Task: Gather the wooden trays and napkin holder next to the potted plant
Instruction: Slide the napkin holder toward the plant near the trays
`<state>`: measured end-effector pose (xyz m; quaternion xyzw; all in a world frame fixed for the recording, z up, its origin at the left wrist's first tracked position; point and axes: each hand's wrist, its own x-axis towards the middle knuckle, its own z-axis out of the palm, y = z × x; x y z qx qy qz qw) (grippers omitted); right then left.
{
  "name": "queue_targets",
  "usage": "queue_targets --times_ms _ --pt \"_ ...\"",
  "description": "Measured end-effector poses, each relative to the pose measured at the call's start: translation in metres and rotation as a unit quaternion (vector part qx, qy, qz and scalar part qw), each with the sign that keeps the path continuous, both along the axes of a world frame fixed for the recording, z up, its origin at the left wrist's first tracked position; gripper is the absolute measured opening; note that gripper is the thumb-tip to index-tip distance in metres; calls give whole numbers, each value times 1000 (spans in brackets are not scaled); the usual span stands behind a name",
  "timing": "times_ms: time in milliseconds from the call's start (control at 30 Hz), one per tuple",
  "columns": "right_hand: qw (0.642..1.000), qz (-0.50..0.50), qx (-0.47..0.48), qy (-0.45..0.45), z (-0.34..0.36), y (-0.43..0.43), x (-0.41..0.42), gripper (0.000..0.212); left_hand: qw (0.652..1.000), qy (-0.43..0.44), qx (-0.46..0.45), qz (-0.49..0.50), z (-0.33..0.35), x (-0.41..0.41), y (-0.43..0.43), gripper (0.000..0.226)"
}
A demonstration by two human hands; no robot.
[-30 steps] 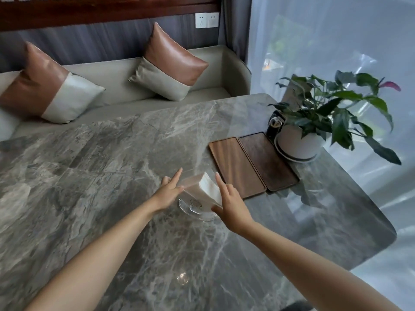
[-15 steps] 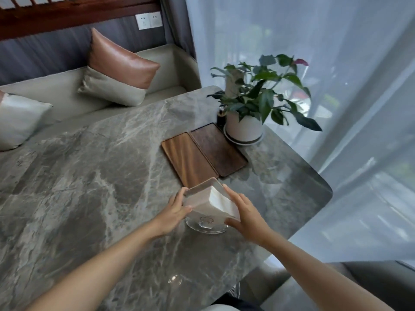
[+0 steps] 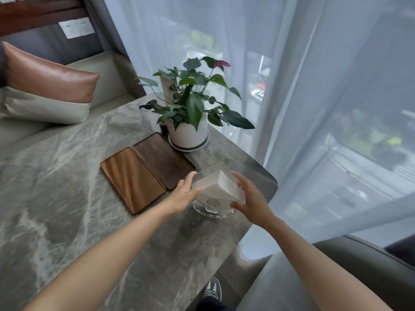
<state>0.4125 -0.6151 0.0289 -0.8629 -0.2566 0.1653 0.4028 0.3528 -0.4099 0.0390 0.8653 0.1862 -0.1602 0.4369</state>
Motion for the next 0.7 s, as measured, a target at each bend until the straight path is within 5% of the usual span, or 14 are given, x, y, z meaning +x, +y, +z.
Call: queue_targets --times_ms 700 --pt "988 -141 -60 -17 14 -44 79 80 1000 -1 -10 -23 11 132 -67 56"
